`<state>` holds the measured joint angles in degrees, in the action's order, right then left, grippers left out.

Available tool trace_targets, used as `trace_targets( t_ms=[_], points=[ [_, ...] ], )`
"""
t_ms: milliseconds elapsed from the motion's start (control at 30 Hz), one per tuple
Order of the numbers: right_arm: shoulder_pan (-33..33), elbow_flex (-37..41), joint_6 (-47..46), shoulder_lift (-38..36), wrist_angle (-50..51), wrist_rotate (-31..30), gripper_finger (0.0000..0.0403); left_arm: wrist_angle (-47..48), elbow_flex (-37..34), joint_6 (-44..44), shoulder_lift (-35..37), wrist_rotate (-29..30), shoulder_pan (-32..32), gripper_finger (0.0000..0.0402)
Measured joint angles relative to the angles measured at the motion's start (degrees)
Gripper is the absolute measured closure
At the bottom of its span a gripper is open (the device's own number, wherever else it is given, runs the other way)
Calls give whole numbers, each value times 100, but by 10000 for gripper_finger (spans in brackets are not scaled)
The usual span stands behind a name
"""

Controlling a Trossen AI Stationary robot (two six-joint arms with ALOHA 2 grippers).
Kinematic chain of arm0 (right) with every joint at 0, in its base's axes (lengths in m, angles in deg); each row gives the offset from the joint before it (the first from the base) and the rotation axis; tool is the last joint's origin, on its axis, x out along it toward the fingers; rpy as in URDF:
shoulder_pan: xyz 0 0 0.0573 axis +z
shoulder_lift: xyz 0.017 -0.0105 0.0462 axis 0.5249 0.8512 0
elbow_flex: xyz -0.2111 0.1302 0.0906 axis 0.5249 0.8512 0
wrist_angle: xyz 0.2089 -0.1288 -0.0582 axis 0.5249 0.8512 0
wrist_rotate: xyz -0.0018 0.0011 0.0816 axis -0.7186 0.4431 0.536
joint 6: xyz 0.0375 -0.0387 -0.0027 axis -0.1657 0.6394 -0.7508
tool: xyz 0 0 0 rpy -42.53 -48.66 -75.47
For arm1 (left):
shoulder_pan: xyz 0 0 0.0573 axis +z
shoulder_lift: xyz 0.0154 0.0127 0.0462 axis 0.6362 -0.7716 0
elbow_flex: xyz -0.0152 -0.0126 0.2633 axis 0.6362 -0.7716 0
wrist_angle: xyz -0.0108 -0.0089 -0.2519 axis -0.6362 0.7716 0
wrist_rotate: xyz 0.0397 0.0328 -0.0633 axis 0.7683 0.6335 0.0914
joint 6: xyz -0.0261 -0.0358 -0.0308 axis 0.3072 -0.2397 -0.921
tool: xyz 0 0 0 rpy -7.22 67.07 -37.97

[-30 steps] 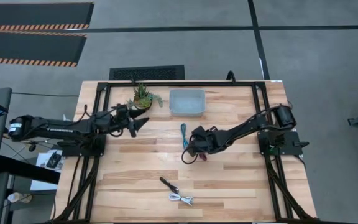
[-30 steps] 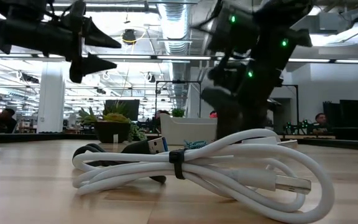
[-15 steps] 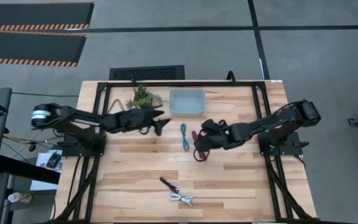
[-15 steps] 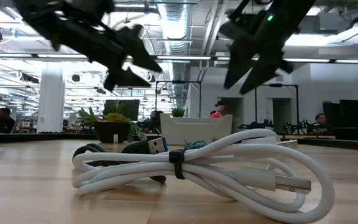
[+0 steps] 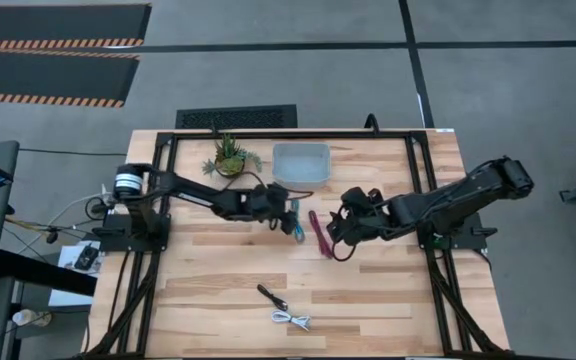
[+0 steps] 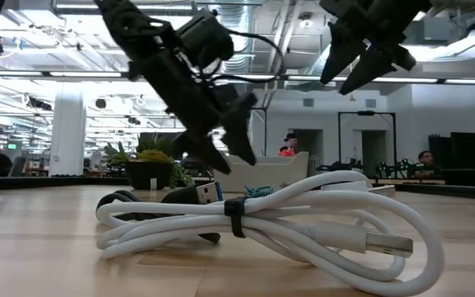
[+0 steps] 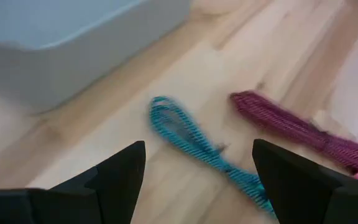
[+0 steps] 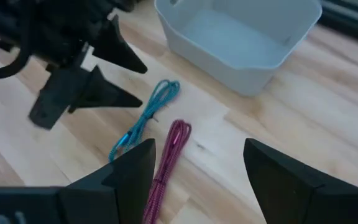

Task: Pick and place USB-C Cables
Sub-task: Put the blue charger cable into the white bin

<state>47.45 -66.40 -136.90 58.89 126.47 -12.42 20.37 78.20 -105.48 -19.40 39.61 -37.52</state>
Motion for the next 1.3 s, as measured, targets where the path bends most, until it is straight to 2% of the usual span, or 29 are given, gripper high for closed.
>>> trace_targets(
  t_ms=[200, 267, 400, 800, 1300],
  points=[
    [0, 2, 0, 5, 71, 1, 135, 355, 548, 55, -348, 351, -137, 117],
    [34, 2, 0, 6, 122, 1, 135, 756, 569, -25, -330, 470, -134, 117],
    [61, 2, 2, 8, 193, 13, 135, 875, 571, -346, -379, 462, -127, 117],
    [72, 2, 7, 9, 196, -83, 135, 766, 567, -558, -379, 428, -143, 117],
    [75, 2, -1, 9, 193, -88, 135, 614, 562, -707, -379, 985, -388, 117]
  ],
)
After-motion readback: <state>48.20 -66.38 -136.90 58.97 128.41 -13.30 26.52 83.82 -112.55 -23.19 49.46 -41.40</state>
